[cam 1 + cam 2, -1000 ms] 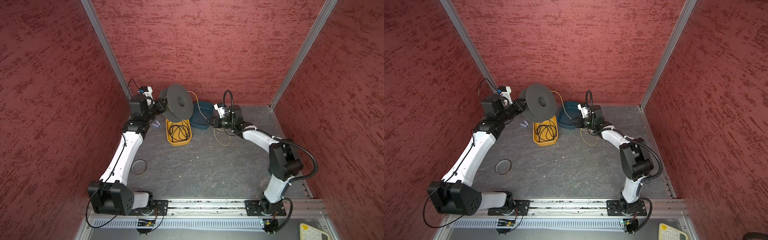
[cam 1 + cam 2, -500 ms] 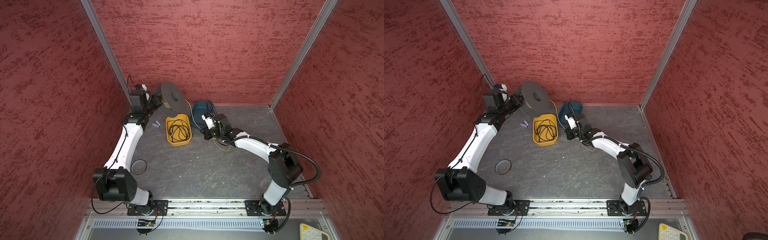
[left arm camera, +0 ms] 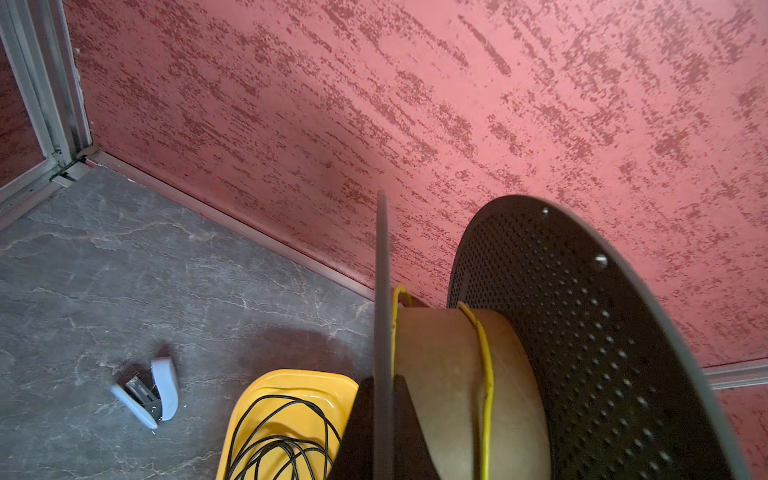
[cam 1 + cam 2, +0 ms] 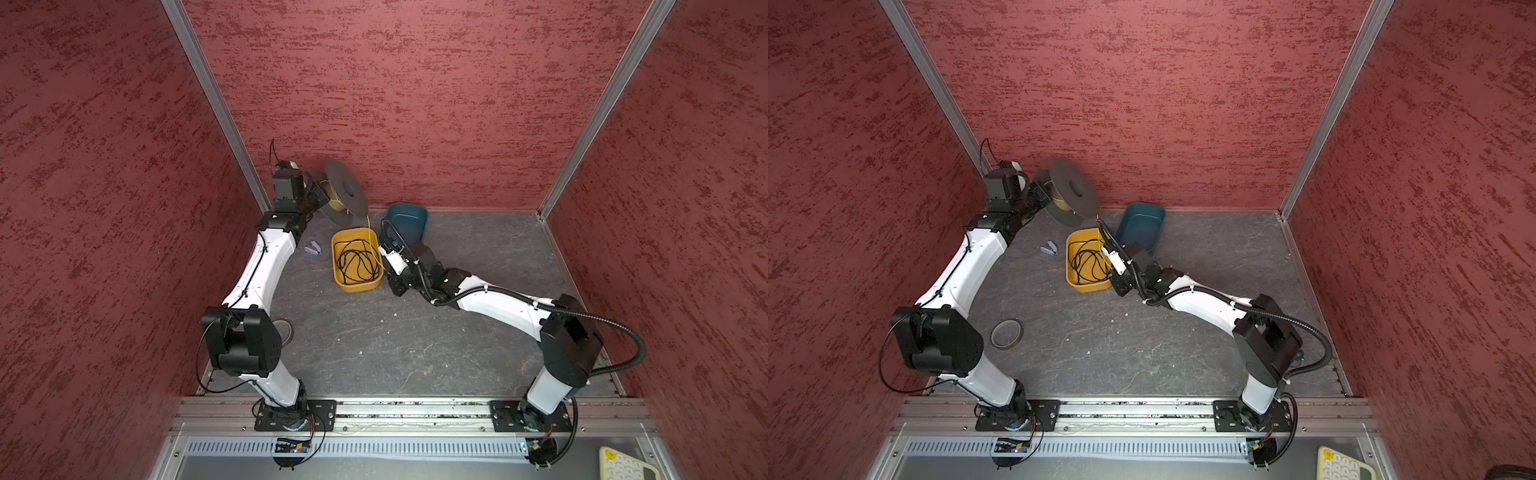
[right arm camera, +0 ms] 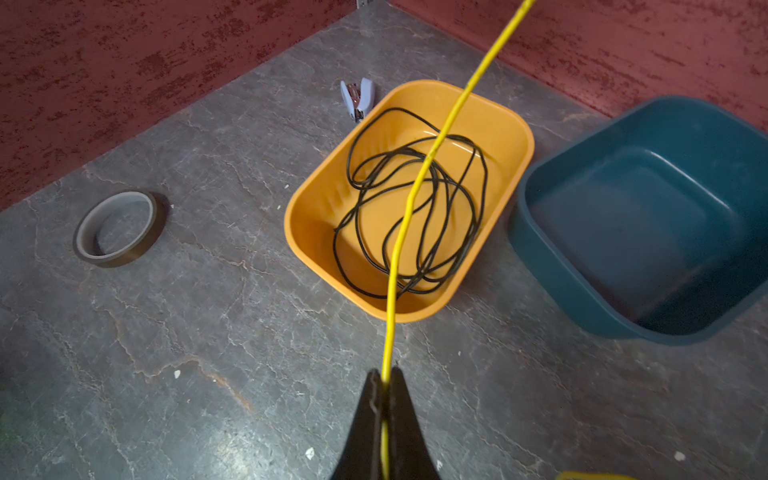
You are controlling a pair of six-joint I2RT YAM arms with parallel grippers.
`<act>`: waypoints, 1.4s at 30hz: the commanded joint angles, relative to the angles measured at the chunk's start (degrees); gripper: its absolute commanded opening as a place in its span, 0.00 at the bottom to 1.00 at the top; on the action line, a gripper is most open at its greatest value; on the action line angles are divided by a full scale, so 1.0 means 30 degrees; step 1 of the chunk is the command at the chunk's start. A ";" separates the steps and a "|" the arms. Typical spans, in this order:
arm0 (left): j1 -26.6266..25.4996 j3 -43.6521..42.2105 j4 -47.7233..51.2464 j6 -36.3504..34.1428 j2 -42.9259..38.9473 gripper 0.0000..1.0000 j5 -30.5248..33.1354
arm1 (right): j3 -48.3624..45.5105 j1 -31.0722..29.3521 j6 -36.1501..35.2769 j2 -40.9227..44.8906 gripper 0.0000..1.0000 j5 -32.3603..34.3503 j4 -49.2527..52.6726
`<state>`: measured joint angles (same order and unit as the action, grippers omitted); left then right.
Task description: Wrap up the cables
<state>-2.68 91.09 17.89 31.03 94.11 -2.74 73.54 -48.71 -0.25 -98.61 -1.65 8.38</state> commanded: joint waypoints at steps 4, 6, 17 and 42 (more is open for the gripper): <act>-0.0385 0.1007 -0.3275 -0.0236 0.0448 0.00 0.1942 | 0.2177 -0.1287 -0.1240 -0.0956 0.00 0.0637 0.1605; -0.0622 0.0898 -0.3555 -0.0235 0.0561 0.00 0.1842 | 0.2880 -0.1499 -0.1268 -0.1272 0.00 0.0631 0.1706; -0.1917 0.0729 -0.4262 0.0031 0.1259 0.00 0.1386 | 0.5848 -0.1701 -0.1033 -0.2417 0.00 -0.1091 0.1379; -0.4617 -0.2908 -0.6306 -0.5058 0.0657 0.00 0.4013 | 0.9362 0.1659 0.0778 -0.0939 0.00 -0.5636 0.0965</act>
<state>-16.12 82.91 5.15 18.52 98.35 7.22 99.18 -45.19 2.00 -104.47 -14.61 12.43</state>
